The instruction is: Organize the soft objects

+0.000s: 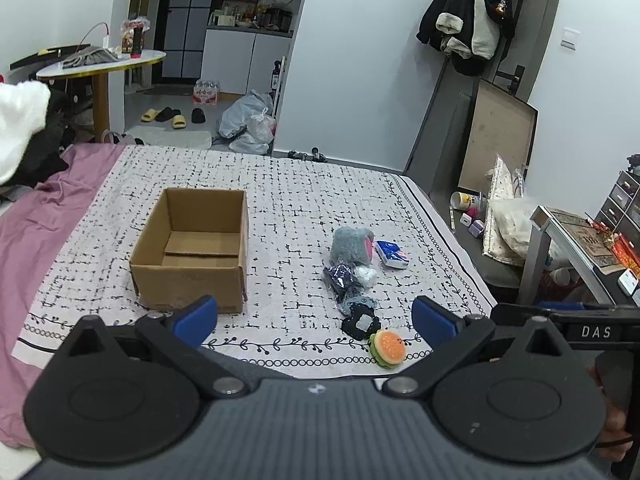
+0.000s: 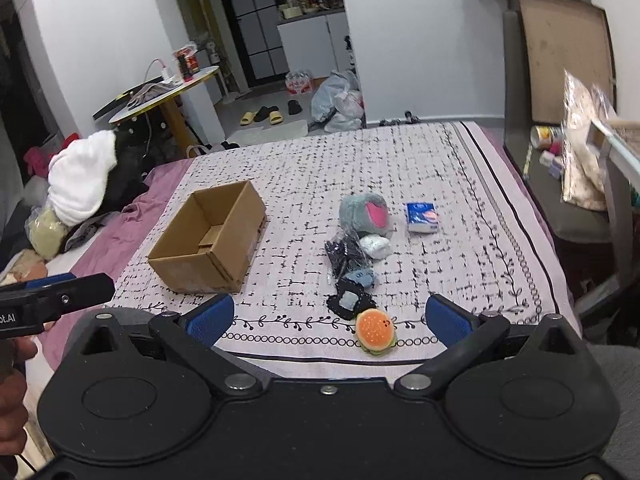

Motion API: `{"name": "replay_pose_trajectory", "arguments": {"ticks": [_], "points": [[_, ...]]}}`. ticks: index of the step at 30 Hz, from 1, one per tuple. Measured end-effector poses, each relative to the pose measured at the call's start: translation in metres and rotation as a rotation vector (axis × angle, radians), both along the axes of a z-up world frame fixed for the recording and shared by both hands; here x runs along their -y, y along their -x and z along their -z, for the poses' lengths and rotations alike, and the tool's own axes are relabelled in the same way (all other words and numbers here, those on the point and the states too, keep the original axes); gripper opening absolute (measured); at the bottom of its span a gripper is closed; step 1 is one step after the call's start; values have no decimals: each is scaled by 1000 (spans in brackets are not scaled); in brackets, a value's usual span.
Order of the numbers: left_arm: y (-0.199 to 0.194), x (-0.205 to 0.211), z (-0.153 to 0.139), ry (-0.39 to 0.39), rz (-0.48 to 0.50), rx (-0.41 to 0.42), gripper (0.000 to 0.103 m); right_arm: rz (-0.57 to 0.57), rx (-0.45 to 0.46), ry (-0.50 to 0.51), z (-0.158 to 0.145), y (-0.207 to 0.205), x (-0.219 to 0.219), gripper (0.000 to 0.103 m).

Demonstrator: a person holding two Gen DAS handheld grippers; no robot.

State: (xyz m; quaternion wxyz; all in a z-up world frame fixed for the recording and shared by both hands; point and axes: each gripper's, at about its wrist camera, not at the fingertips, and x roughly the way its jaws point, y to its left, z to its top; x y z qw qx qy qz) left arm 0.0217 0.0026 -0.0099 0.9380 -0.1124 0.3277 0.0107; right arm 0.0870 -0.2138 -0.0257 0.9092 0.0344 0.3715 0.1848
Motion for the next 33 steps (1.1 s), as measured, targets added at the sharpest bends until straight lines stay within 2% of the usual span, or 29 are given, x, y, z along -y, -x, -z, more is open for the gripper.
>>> {"name": "replay_pose_trajectory", "arguments": {"ticks": [9,17,28,33], "points": [[-23,10,20,18,9,-32,100,95,-70,-63,23,-24,24,103],[-48,15,38,51,8,-66,100,84,-131,-52,44,-47,21,103],[-92,20,71,86,15,-163,87,101,-217,-86,71,-82,21,102],[-110,21,87,104,18,-201,78,106,-258,-88,85,-96,18,92]]}}
